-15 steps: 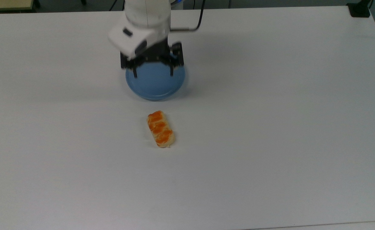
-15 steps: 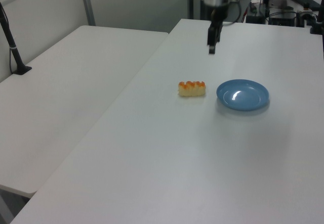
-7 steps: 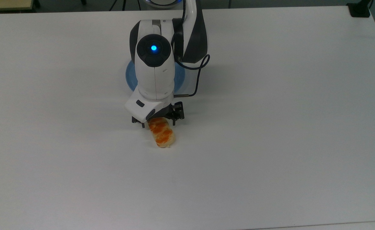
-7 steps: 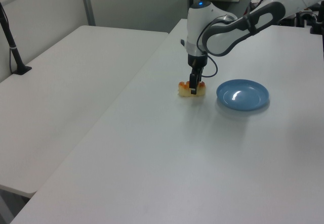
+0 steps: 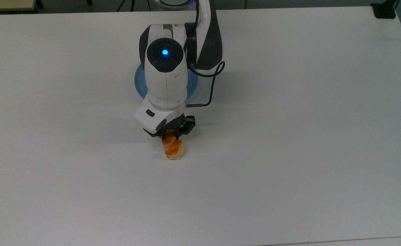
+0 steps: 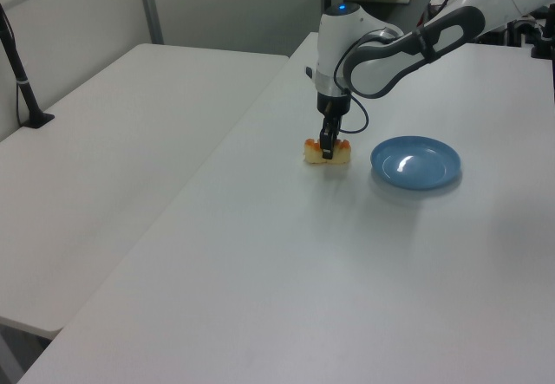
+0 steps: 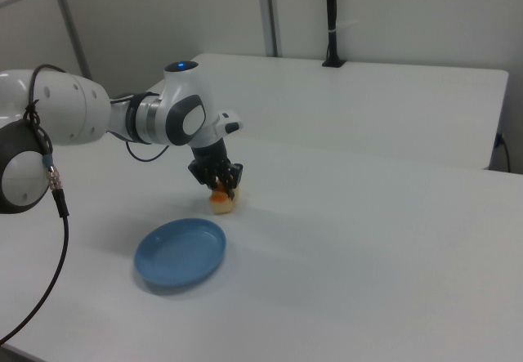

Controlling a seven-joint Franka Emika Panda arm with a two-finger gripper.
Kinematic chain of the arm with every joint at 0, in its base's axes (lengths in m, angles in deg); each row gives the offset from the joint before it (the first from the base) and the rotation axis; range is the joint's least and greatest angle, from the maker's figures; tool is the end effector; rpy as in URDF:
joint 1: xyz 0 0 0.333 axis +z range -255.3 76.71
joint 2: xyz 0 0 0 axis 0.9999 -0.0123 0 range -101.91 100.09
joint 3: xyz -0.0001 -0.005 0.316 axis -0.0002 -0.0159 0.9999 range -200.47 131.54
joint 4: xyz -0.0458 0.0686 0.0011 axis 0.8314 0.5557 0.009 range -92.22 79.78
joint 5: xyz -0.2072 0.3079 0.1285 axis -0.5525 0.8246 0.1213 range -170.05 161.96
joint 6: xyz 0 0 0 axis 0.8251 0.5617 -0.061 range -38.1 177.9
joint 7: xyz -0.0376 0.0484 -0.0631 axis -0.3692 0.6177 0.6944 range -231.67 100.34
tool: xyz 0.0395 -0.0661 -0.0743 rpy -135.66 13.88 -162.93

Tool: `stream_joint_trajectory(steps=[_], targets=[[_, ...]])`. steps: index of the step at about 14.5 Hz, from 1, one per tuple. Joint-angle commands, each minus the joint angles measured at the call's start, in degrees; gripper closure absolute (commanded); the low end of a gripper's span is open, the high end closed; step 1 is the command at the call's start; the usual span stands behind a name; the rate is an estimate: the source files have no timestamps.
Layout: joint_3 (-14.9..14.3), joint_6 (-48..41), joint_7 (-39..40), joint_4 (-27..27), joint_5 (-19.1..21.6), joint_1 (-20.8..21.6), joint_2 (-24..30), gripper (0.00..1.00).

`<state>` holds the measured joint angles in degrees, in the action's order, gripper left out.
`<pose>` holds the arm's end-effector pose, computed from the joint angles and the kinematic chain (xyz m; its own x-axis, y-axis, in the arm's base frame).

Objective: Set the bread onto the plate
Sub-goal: 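Close the gripper on the bread roll, then lift the bread roll and carry it over the blue plate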

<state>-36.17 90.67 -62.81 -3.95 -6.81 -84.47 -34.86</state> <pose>0.7127 0.0408 0.3208 0.9849 0.1398 0.1022 0.1339 -0.9890 0.0628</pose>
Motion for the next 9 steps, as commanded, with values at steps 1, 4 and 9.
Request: stream_joint_trajectory(steps=[1, 4, 9], targets=[[-0.32, -0.41, -0.22, -2.94, 0.04, 0.19, 6.50, 0.82], [-0.32, -4.79, 0.22, -9.54, 0.04, -0.78, 14.76, 0.82], [-0.32, -4.99, 1.36, -25.59, -0.13, -0.78, 27.49, 0.82]])
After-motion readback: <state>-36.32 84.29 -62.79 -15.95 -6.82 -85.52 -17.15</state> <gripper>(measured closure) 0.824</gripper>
